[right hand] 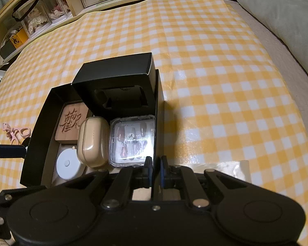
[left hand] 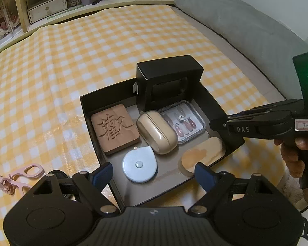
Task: Organize rigid objects
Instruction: 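Carry the tape measure into the tray, lower it, open the left tool, then move the left tool to the black round tin and grasp it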
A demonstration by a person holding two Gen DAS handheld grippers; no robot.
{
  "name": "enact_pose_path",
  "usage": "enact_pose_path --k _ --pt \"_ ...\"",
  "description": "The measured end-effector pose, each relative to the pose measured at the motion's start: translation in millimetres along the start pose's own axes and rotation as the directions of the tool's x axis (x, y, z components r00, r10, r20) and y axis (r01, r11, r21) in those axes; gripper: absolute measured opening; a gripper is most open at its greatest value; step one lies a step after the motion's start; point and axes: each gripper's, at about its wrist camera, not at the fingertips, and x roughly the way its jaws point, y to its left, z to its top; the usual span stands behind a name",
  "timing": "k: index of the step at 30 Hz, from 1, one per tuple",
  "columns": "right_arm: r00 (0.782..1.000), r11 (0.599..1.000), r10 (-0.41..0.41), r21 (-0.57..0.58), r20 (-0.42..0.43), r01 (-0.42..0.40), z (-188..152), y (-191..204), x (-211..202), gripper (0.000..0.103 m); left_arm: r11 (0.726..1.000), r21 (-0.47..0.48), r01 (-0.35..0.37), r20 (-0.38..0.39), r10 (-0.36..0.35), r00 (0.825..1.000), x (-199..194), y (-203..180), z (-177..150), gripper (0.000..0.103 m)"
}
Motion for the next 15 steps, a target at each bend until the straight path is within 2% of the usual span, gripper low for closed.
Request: enact_pose_path --k 2,7,10,15 --pt "1.000 1.000 0.000 0.000 0.000 0.000 0 0 0 0.008 1.000 -0.001 -0.001 0.002 0.001 1.000 -1 0 0 0.088" --pt "1.000 1.000 0.000 0.000 0.000 0.000 0 0 0 0.009 1.000 0.006 -0.005 0.025 0.005 1.000 -13 -3 -2 0.099" --pt "1.000 1.000 0.000 -0.001 0.000 0.000 0 1 0 0.008 1.000 0.000 0.003 0.066 -0.003 0.998 -27 -1 -2 0.103" --pt "1.000 1.000 -0.001 -0.002 0.000 0.001 0 0 0 0.008 1.000 -0.026 -0.004 0.155 0.008 0.988 -57 12 -2 0.103"
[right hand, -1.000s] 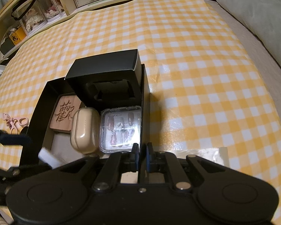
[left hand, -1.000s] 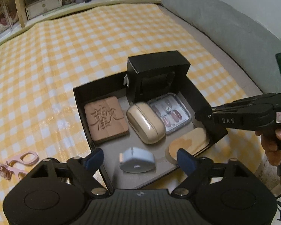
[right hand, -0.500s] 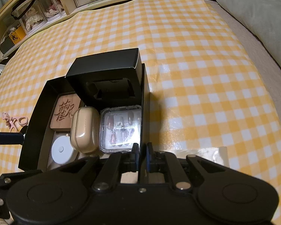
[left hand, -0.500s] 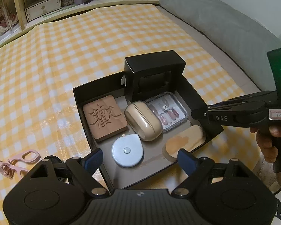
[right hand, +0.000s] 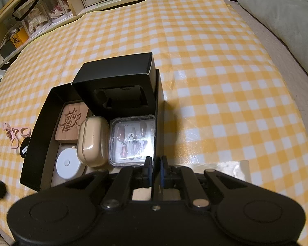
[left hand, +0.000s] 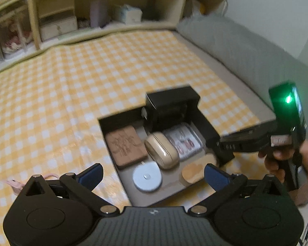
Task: Organize rigid objects
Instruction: 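Move the left tool to the black round tin and grasp it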
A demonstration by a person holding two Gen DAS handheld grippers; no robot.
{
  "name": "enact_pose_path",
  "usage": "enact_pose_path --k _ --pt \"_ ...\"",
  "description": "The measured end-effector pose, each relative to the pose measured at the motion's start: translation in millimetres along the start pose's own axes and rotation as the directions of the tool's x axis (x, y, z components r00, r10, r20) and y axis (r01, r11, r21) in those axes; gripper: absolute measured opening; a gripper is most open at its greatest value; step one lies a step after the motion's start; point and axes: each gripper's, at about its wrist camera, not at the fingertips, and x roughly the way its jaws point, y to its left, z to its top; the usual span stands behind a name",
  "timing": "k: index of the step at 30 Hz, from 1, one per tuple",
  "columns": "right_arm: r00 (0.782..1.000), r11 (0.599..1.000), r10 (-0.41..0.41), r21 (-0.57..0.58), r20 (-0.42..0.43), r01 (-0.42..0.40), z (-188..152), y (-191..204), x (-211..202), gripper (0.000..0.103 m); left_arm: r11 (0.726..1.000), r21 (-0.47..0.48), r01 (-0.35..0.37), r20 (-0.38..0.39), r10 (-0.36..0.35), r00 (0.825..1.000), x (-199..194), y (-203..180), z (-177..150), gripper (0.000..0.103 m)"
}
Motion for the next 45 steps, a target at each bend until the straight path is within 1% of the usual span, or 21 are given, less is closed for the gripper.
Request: enact_pose_path --k 4,6,8,9,12,15,18,20,23,25,27,29,33,36,42,44,45 --pt "1.000 1.000 -0.001 0.000 0.000 0.001 0 0 0 0.008 0.999 -0.033 -0.008 0.083 0.010 0.996 -24 15 5 0.103" --pt "1.000 1.000 0.000 0.001 0.000 0.000 0 0 0 0.008 0.999 -0.041 -0.025 0.125 0.030 0.992 -35 22 6 0.103" --pt "1.000 1.000 -0.001 0.000 0.000 0.001 0 0 0 0.008 0.998 -0.044 -0.049 0.151 0.055 0.987 -40 30 6 0.103" --pt "1.000 1.000 -0.001 0.000 0.000 0.001 0 0 0 0.008 0.998 -0.044 -0.054 0.151 0.060 0.987 -41 35 5 0.103" --pt "1.000 1.000 -0.001 0.000 0.000 0.001 0 0 0 0.008 0.995 -0.061 -0.074 0.121 0.081 0.989 -37 51 0 0.103" --pt "1.000 1.000 -0.001 0.000 0.000 0.001 0 1 0 0.008 0.991 -0.073 -0.112 0.084 0.118 0.989 -30 65 -5 0.103" --pt "1.000 1.000 -0.001 0.000 0.000 0.001 0 1 0 0.008 0.985 -0.118 -0.125 0.044 0.131 0.990 -22 78 -6 0.103" --pt "1.000 1.000 -0.001 0.000 0.000 0.001 0 1 0 0.008 0.981 -0.147 -0.130 0.033 0.137 0.990 -18 85 -7 0.103" --pt "1.000 1.000 -0.001 0.000 0.000 0.001 0 1 0 0.008 0.973 -0.184 -0.141 -0.004 0.143 0.990 -7 95 -10 0.098" --pt "1.000 1.000 -0.002 -0.002 0.000 0.002 0 1 0 0.008 0.973 -0.192 -0.132 -0.030 0.128 0.991 2 99 -13 0.091" --pt "1.000 1.000 -0.003 -0.004 -0.001 0.003 0 1 0 0.008 0.975 -0.188 -0.121 -0.061 0.112 0.992 14 102 -16 0.087" --pt "1.000 1.000 -0.003 -0.005 -0.001 0.003 -1 1 0 0.008 0.975 -0.181 -0.128 -0.098 0.112 0.989 27 104 -19 0.083" --pt "1.000 1.000 -0.004 -0.007 -0.003 0.004 -2 1 1 0.008 0.978 -0.134 -0.160 -0.155 0.139 0.978 56 105 -26 0.076" --pt "1.000 1.000 -0.004 -0.007 -0.002 0.004 -2 1 1 0.008 0.978 -0.103 -0.183 -0.184 0.162 0.970 74 106 -32 0.076" --pt "1.000 1.000 -0.002 -0.007 -0.004 0.002 -2 1 1 0.009 0.976 -0.033 -0.215 -0.206 0.204 0.957 96 105 -40 0.075" --pt "1.000 1.000 -0.002 -0.008 -0.004 0.002 -2 0 1 0.009 0.975 -0.034 -0.218 -0.212 0.206 0.955 99 107 -42 0.069" --pt "1.000 1.000 -0.001 -0.007 -0.004 0.001 -1 0 1 0.009 0.975 -0.039 -0.217 -0.214 0.204 0.955 101 109 -43 0.060"
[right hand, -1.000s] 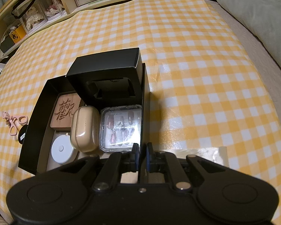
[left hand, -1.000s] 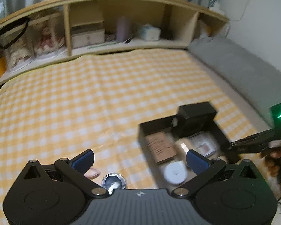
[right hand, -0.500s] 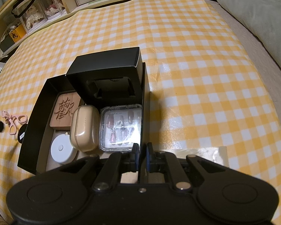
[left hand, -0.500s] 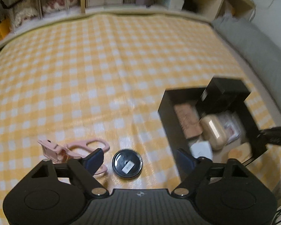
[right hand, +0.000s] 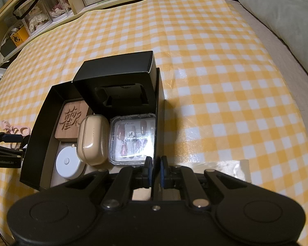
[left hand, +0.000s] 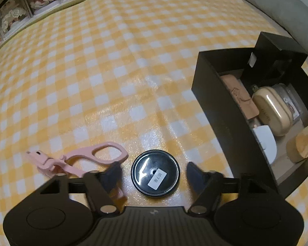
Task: Organize rigid objects
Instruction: 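Move the left tool to the black round tin and grasp it, then lower the black tin into the tray beside the tape measure, open left tool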
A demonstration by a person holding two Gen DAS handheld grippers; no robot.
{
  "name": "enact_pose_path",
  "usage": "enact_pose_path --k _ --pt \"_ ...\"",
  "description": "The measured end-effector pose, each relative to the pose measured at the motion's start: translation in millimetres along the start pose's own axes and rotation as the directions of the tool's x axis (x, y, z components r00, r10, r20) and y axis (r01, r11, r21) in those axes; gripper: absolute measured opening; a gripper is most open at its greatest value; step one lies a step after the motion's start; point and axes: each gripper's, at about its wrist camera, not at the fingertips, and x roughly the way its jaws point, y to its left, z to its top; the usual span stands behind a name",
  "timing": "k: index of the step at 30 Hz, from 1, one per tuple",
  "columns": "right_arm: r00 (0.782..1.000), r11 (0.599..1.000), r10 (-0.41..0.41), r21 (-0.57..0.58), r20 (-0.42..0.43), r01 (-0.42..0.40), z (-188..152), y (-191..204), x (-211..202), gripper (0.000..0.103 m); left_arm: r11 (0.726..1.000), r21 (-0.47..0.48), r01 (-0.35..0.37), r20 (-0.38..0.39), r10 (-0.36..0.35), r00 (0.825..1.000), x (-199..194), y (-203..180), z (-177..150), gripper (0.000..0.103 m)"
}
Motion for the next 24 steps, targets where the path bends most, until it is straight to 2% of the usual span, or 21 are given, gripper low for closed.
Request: enact_pose_path --k 1,8,13,20,24 --pt "1.000 1.000 0.000 0.000 0.000 0.000 0 0 0 0.009 1.000 -0.011 -0.004 0.012 0.005 1.000 -1 2 0 0.051" --pt "1.000 1.000 -0.001 -0.001 -0.001 0.001 0 0 0 0.009 0.999 -0.046 -0.004 0.040 0.006 0.999 -11 3 7 0.050" --pt "1.000 1.000 -0.001 -0.001 -0.001 0.001 0 0 0 0.009 0.996 -0.084 0.041 0.131 -0.030 0.991 -47 0 14 0.050" --pt "1.000 1.000 -0.001 -0.002 -0.001 0.001 0 0 0 0.009 0.993 0.004 0.118 0.220 -0.116 0.969 -92 -32 14 0.050" --pt "1.000 1.000 -0.005 -0.006 -0.002 0.005 0 0 0 0.009 0.985 0.082 0.150 0.219 -0.165 0.962 -100 -59 11 0.050"
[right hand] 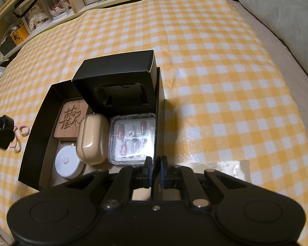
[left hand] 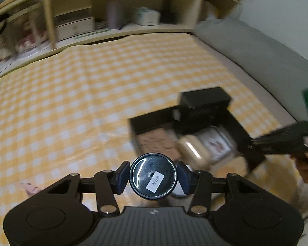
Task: Organize rigid objects
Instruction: 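Lower the black tin into the tray beside the tape measure, open left tool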
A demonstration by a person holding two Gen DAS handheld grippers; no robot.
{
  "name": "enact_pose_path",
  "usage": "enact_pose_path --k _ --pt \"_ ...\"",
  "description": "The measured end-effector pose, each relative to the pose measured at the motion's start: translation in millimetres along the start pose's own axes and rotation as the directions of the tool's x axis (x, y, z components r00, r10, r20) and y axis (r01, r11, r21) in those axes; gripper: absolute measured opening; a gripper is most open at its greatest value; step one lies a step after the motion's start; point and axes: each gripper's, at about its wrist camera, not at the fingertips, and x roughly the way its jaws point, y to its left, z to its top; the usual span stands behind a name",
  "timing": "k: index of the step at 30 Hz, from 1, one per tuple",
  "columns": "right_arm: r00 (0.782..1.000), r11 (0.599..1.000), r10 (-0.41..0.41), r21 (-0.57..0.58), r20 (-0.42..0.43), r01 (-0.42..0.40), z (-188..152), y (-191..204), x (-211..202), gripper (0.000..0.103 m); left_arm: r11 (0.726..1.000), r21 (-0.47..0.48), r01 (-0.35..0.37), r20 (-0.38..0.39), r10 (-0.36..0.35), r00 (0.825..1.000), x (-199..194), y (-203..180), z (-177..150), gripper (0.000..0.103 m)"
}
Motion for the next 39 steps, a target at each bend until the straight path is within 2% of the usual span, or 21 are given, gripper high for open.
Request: enact_pose_path --k 8,23,24,27,28,39 --pt "1.000 1.000 -0.007 -0.006 -0.005 0.007 0 2 2 0.009 0.997 0.068 0.042 -0.097 -0.036 0.995 15 -31 -9 0.050" --pt "1.000 1.000 -0.011 -0.014 -0.007 0.011 1 2 1 0.008 0.996 0.056 0.062 -0.105 -0.056 0.993 28 -31 -7 0.051" --pt "1.000 1.000 -0.011 -0.014 -0.007 0.011 1 3 2 0.008 0.997 0.053 0.059 -0.103 -0.053 0.993 28 -31 -7 0.052" --pt "1.000 1.000 -0.012 -0.014 -0.007 0.011 1 3 2 0.008 0.998 0.033 0.057 -0.110 -0.053 0.992 28 -28 -8 0.068" --pt "1.000 1.000 -0.012 -0.014 -0.007 0.011 1 3 2 0.009 0.998 0.030 0.061 -0.113 -0.057 0.992 27 -28 -8 0.070" --pt "1.000 1.000 -0.017 -0.017 -0.007 0.016 1 4 1 0.008 0.997 0.041 0.067 -0.136 -0.061 0.989 24 -36 -12 0.079"
